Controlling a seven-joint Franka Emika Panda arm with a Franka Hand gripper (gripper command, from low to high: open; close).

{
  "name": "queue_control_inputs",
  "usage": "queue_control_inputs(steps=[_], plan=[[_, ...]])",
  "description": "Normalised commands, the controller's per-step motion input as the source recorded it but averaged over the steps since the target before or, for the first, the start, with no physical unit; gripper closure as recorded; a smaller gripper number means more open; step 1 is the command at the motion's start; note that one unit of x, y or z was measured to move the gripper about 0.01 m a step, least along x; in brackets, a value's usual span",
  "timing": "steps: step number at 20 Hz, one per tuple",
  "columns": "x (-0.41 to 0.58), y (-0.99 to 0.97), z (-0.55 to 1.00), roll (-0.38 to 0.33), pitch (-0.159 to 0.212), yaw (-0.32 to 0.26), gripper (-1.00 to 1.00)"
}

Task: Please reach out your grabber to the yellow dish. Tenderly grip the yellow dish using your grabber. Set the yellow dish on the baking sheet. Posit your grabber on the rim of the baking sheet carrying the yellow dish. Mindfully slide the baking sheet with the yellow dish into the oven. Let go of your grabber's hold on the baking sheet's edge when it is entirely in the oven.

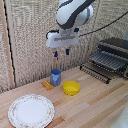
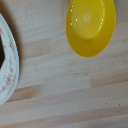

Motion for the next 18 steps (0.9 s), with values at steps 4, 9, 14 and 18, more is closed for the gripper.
queue_control_inputs(steps=[4,9,14,18], plan=[[-0.415,-0.39,-0.1,0.0,0.003,-0.18,-1.0],[-0.52,-0.47,-0.07,0.0,0.004,-0.218,-1.0],[-0.39,-0.4,-0.09,-0.001,0.01,-0.169,-1.0],[-0.295,-0.34,-0.07,0.0,0.021,-0.076,-1.0]])
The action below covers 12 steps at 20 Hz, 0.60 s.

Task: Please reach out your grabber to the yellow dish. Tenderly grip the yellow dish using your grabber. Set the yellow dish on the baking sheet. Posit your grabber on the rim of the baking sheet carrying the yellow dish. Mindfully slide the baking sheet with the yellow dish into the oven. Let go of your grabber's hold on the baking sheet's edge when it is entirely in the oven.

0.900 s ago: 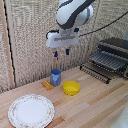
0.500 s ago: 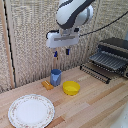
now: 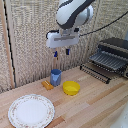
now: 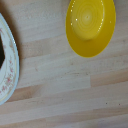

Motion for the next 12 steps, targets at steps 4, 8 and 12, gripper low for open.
queue_control_inputs(steps=[4,8,12], plan=[[-0.274,-0.31,-0.15,0.0,0.036,-0.035,-1.0],[-0.329,-0.35,-0.19,0.0,0.021,-0.044,-1.0],[-0.451,-0.3,-0.17,0.0,0.0,-0.08,-1.0]])
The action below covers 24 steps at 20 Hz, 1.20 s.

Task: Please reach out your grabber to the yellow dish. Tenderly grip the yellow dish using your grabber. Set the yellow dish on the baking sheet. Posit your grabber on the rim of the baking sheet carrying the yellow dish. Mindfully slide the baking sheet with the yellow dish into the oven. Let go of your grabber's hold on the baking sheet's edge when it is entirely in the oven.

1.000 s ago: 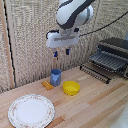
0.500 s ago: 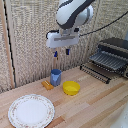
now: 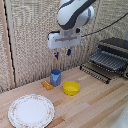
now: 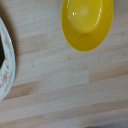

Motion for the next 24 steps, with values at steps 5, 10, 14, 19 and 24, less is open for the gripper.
queue_control_inputs(steps=[5,10,14,19,24], plan=[[-0.387,-0.22,-0.19,-0.013,0.0,-0.074,-1.0],[-0.225,-0.31,-0.38,-0.022,0.0,-0.042,-1.0],[-0.156,-0.38,-0.46,-0.03,0.0,0.0,-1.0],[-0.189,-0.36,-0.44,-0.043,0.0,0.0,-1.0],[-0.132,-0.37,-0.43,-0.043,0.001,0.0,-1.0]])
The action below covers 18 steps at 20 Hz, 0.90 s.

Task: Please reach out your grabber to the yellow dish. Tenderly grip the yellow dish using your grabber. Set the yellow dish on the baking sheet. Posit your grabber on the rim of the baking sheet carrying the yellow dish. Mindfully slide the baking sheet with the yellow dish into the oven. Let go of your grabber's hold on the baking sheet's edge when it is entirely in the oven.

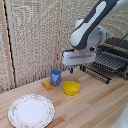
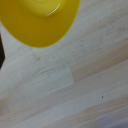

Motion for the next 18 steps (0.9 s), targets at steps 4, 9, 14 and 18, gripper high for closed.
queue_control_inputs(steps=[4,9,14,18], plan=[[-0.021,-0.24,-0.48,-0.055,0.0,0.016,-1.0],[0.0,-0.05,-0.48,-0.072,0.0,0.048,-1.0],[0.019,0.01,-0.4,-0.064,0.0,0.051,-1.0],[0.109,0.0,-0.32,-0.044,0.0,0.052,-1.0]])
